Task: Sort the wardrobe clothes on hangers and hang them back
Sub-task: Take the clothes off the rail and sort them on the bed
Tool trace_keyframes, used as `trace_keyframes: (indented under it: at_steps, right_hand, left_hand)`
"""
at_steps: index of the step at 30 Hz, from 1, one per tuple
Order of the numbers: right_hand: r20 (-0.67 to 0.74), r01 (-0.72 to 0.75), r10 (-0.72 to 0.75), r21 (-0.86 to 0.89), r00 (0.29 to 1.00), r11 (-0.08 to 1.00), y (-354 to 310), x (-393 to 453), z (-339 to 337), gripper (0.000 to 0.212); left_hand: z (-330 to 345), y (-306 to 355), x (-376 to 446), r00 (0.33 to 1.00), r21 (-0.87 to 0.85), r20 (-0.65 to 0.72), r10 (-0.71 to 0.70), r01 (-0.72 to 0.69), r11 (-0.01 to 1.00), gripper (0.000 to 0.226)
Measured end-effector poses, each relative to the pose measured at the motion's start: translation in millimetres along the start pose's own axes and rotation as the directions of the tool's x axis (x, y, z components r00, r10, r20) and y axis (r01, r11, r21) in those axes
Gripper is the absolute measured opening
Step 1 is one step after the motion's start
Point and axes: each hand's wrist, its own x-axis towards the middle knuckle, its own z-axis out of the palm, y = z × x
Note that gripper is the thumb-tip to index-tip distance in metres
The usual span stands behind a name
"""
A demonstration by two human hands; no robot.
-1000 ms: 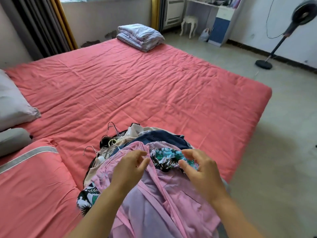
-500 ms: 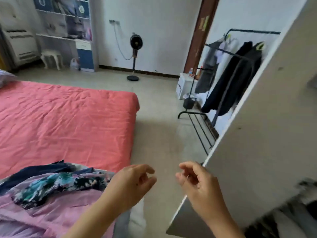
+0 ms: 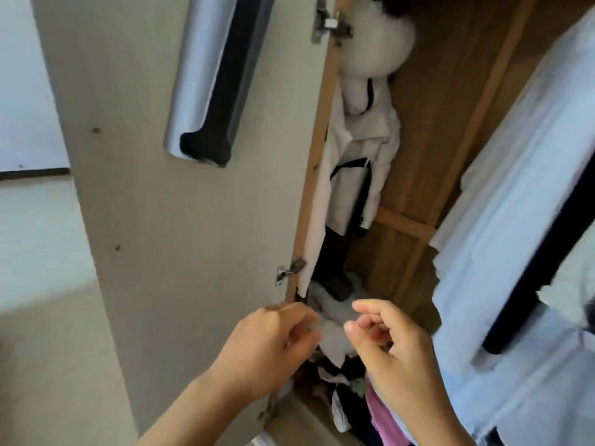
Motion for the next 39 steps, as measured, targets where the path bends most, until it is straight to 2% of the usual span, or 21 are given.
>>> trace_keyframes:
  at_steps: [4,8,12,17,22,27,32,35,39]
  right_hand:
    - [-0.224,-0.020,0.007,-0.056,0.974,0.998,9.9,7.8,-47.1,0.030]
    - [-0.383,-0.062,-0.001,-0.153,0.924,0.986,12.6,18.7,-90.4,0.030]
    - [-0.568,-0.134,-0.053,-0.282,0.821,0.950,7.7,36.9,-142.0,0.019]
    - [-0.716,-0.219,-0.124,-0.366,0.687,0.905,-13.3,68.2,-194.4,0.018]
    - [-0.773,-0.237,-0.224,-0.434,0.594,0.869,-32.9,108.1,-230.8,0.010]
    - [-0.778,-0.246,-0.291,-0.488,0.556,0.837,-50.1,145.6,-260.6,0.014]
    - [-0.763,-0.266,-0.370,-0.564,0.530,0.782,-69.7,175.6,-298.2,0.014]
    - [-0.756,-0.301,-0.424,-0.610,0.499,0.733,-84.4,184.6,-326.2,0.013]
    - [-0.735,-0.343,-0.478,-0.659,0.480,0.669,-97.8,190.9,-362.1,0.011]
  left_hand:
    - [22.8,36.4,56.3,0.983,-0.071,-0.005,0.182,-0.182,0.981,0.033]
    - [44.4,73.9,114.2,0.937,-0.163,-0.020,0.350,-0.349,0.923,0.041]
    - [62.7,120.7,178.3,0.847,-0.291,-0.043,0.530,-0.518,0.804,0.037]
    - [65.9,181.6,245.0,0.699,-0.395,-0.123,0.704,-0.686,0.611,0.034]
    - [63.3,229.0,304.1,0.577,-0.460,-0.226,0.785,-0.773,0.436,0.040]
    - [51.3,263.4,351.6,0.495,-0.447,-0.385,0.779,-0.839,0.311,0.035]
    - [37.3,305.4,382.1,0.404,-0.417,-0.447,0.798,-0.884,0.214,0.026]
    - [32.4,335.1,390.5,0.373,-0.458,-0.465,0.802,-0.878,0.143,0.027]
    - [29.3,378.2,401.9,0.366,-0.509,-0.531,0.764,-0.859,0.057,0.021]
